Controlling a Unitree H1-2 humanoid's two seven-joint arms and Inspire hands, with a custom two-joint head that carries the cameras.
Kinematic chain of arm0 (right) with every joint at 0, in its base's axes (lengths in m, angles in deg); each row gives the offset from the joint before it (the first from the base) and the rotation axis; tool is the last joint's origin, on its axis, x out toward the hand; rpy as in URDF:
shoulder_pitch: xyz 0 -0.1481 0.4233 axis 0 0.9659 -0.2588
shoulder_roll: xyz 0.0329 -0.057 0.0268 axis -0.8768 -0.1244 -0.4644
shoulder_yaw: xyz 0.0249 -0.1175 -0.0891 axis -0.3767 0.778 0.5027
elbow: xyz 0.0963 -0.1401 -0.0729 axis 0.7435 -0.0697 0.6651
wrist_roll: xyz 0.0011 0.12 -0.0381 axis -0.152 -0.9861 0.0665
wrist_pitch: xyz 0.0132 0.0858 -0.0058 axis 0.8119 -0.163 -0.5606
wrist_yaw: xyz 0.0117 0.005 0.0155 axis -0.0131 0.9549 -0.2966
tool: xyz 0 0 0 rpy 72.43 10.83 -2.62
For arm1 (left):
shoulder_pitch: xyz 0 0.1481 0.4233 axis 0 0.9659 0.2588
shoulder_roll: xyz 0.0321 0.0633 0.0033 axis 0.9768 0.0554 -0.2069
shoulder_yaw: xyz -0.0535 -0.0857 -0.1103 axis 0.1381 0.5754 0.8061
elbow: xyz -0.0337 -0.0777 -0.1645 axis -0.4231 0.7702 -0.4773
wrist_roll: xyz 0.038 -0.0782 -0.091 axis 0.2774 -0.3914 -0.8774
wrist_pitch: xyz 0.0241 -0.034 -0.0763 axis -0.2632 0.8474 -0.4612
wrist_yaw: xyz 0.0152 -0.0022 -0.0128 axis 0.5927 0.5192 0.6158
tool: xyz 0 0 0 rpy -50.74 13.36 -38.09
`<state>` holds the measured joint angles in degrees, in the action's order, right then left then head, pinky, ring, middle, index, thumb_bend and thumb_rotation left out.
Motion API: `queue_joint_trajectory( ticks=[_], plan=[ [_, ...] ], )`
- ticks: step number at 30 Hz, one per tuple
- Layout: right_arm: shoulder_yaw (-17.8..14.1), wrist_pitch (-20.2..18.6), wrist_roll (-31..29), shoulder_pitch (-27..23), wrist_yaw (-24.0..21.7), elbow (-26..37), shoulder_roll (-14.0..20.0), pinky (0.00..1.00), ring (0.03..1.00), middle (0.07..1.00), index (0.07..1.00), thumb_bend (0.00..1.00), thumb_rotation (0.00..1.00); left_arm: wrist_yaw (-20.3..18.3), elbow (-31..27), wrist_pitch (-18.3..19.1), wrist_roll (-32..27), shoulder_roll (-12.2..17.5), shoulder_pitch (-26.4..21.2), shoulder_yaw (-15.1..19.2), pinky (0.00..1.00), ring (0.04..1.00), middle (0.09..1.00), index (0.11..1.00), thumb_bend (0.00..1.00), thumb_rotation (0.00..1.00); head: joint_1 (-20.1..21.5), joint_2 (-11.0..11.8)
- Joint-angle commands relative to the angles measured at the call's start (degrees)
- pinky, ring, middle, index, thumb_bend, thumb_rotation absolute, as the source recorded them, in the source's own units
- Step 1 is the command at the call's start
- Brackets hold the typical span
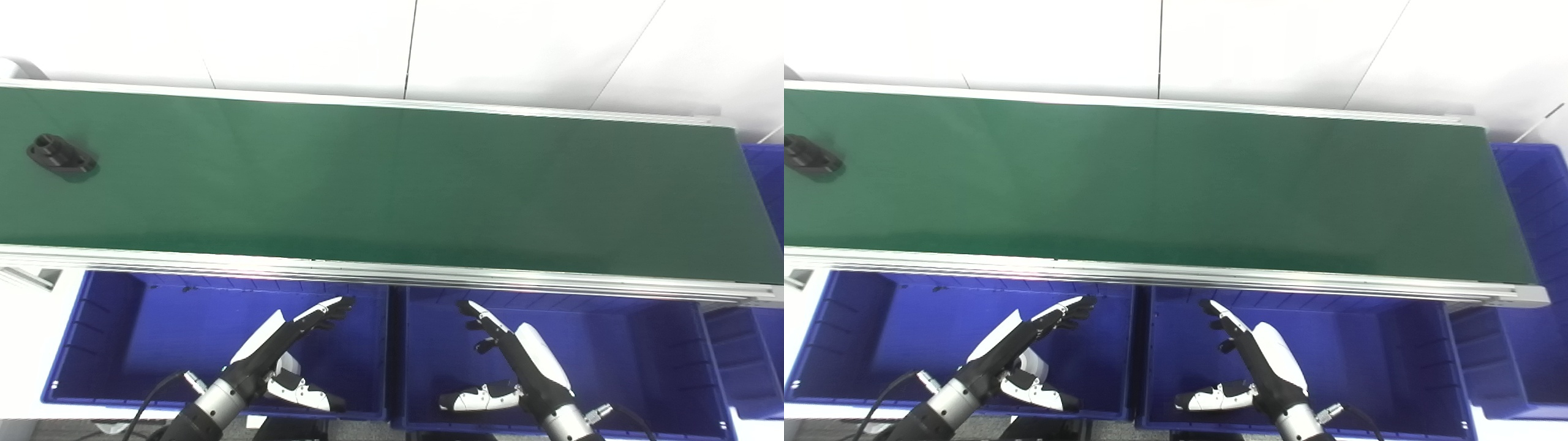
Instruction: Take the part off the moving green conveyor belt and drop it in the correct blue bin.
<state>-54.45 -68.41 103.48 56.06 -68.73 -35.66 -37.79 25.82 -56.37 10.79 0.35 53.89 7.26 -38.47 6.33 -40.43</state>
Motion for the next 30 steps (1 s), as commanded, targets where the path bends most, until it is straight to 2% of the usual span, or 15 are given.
queue_joint_trajectory(
  ticks=[1, 8, 11, 17, 19, 24, 26, 28, 29, 30],
  plan=[
    [-0.2, 2.6, -0.4, 0.0, 0.7, 1.4, -0.1, 0.66, 0.83, 0.891, 0.91, 0.87, 0.31, 1.0, -0.7, -2.3, -0.6, 0.6, -0.5, 0.0, 0.82, 0.872, 0.905, 0.903, 0.91, 0.32, 0.0, -0.1],
    [-0.3, 3.8, -0.8, -0.5, 1.3, 0.1, -0.4, 0.75, 0.861, 0.891, 0.912, 0.87, 0.31, 1.4, -0.3, -2.3, -0.6, 0.7, -0.6, -0.3, 0.81, 0.869, 0.904, 0.901, 0.91, 0.31, -0.3, -0.1],
    [-0.4, 4.3, -1.1, -0.5, 1.6, -0.1, -0.6, 0.75, 0.86, 0.89, 0.914, 0.87, 0.31, 1.6, -0.3, -2.3, -0.5, 0.9, -0.7, -0.3, 0.8, 0.863, 0.902, 0.903, 0.91, 0.32, -0.2, -0.1],
    [-0.3, 4.0, -0.3, -0.1, 2.0, 0.4, -0.9, 0.67, 0.848, 0.906, 0.927, 0.87, 0.34, 1.5, -0.3, -2.3, -1.0, 1.0, -0.7, -0.2, 0.82, 0.882, 0.914, 0.911, 0.91, 0.32, 0.2, -0.3],
    [-0.2, 3.6, 0.1, -0.1, 2.0, 0.5, -0.9, 0.71, 0.863, 0.912, 0.931, 0.87, 0.35, 1.7, -0.3, -2.3, -0.9, 1.0, -0.8, -0.3, 0.82, 0.882, 0.917, 0.914, 0.9, 0.32, -0.1, -0.1],
    [-0.5, 3.0, -0.3, 0.1, 1.8, 0.9, -1.1, 0.72, 0.873, 0.918, 0.931, 0.88, 0.36, 1.3, -0.3, -2.3, -0.8, 1.0, -0.6, 0.0, 0.84, 0.893, 0.922, 0.919, 0.9, 0.31, -0.2, -0.1],
    [-0.6, 2.4, -0.3, 0.3, 1.6, 1.2, -1.2, 0.71, 0.874, 0.919, 0.932, 0.88, 0.36, 1.4, -0.4, -2.3, -0.9, 1.0, -0.6, -0.1, 0.81, 0.878, 0.919, 0.919, 0.9, 0.32, -1.2, 0.2],
    [-0.8, 2.8, -0.9, 0.5, 1.6, 1.2, -1.0, 0.73, 0.875, 0.919, 0.931, 0.88, 0.35, 1.6, -0.2, -2.3, -0.8, 0.9, -0.6, -0.3, 0.81, 0.88, 0.918, 0.918, 0.9, 0.33, -3.9, 1.3],
    [-0.8, 3.5, -0.7, 0.5, 1.8, 0.9, -0.7, 0.73, 0.875, 0.919, 0.931, 0.88, 0.34, 1.8, 0.0, -2.3, -0.7, 0.7, -0.5, -0.4, 0.81, 0.881, 0.918, 0.918, 0.9, 0.33, -7.0, 2.4],
    [-0.9, 4.1, -0.6, 0.5, 2.0, 0.6, -0.4, 0.74, 0.872, 0.916, 0.932, 0.87, 0.36, 1.9, 0.1, -2.3, -0.6, 0.5, -0.5, -0.5, 0.83, 0.884, 0.915, 0.911, 0.91, 0.33, -7.5, 2.6]
  ],
)
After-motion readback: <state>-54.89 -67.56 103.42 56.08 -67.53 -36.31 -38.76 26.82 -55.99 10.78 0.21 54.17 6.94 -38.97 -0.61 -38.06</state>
